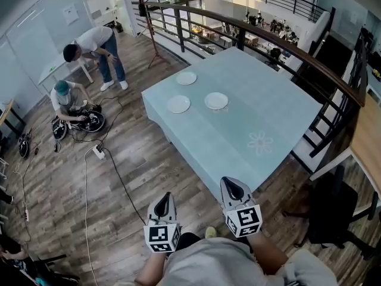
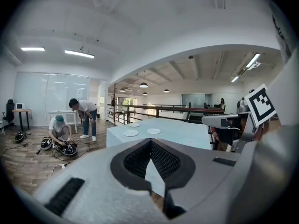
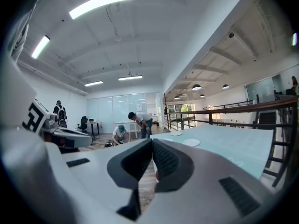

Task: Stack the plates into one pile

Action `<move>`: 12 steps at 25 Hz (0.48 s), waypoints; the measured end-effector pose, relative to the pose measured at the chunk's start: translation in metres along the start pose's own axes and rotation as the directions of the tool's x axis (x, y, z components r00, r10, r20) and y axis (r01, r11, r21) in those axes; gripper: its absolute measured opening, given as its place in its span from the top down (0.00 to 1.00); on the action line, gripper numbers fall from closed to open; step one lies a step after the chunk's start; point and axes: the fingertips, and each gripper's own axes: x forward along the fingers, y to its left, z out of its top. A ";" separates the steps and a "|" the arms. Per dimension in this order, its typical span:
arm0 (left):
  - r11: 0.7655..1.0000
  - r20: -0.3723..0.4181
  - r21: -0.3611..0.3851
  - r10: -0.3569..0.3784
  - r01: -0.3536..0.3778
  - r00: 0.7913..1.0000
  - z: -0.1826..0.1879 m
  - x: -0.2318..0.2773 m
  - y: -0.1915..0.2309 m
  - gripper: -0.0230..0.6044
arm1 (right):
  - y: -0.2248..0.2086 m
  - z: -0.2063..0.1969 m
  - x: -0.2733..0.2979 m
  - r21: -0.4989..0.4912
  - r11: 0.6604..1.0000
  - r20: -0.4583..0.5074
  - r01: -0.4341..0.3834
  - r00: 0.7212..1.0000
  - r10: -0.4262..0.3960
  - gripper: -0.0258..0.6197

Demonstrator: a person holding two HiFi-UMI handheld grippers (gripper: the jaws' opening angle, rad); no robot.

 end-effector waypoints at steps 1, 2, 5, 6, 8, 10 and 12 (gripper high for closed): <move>1.000 0.001 0.000 0.001 -0.001 1.000 0.000 0.000 0.001 0.94 | 0.002 0.000 0.001 -0.003 1.000 0.001 -0.004 1.000 0.004 0.92; 1.000 -0.001 -0.002 0.001 -0.001 1.000 0.000 0.000 0.002 0.94 | 0.004 0.000 0.003 -0.006 1.000 0.002 -0.007 1.000 0.007 0.92; 1.000 -0.010 -0.002 -0.003 0.003 1.000 -0.004 0.003 0.004 0.94 | 0.005 -0.002 0.005 -0.006 1.000 0.000 -0.004 1.000 0.004 0.92; 1.000 -0.011 -0.001 -0.005 0.005 1.000 -0.005 0.004 0.004 0.94 | 0.004 -0.003 0.005 -0.005 1.000 -0.002 -0.001 1.000 0.001 0.92; 1.000 -0.014 -0.002 -0.009 0.009 1.000 -0.007 0.004 0.004 0.94 | 0.004 -0.005 0.006 0.000 1.000 -0.009 0.004 1.000 -0.004 0.92; 1.000 -0.018 -0.003 -0.012 0.012 1.000 -0.009 0.007 0.005 0.94 | 0.004 -0.008 0.008 0.004 1.000 -0.016 0.004 1.000 -0.003 0.92; 1.000 -0.023 -0.007 -0.018 0.018 1.000 -0.011 0.014 0.008 0.94 | 0.003 -0.009 0.014 0.001 1.000 -0.019 0.003 1.000 -0.003 0.92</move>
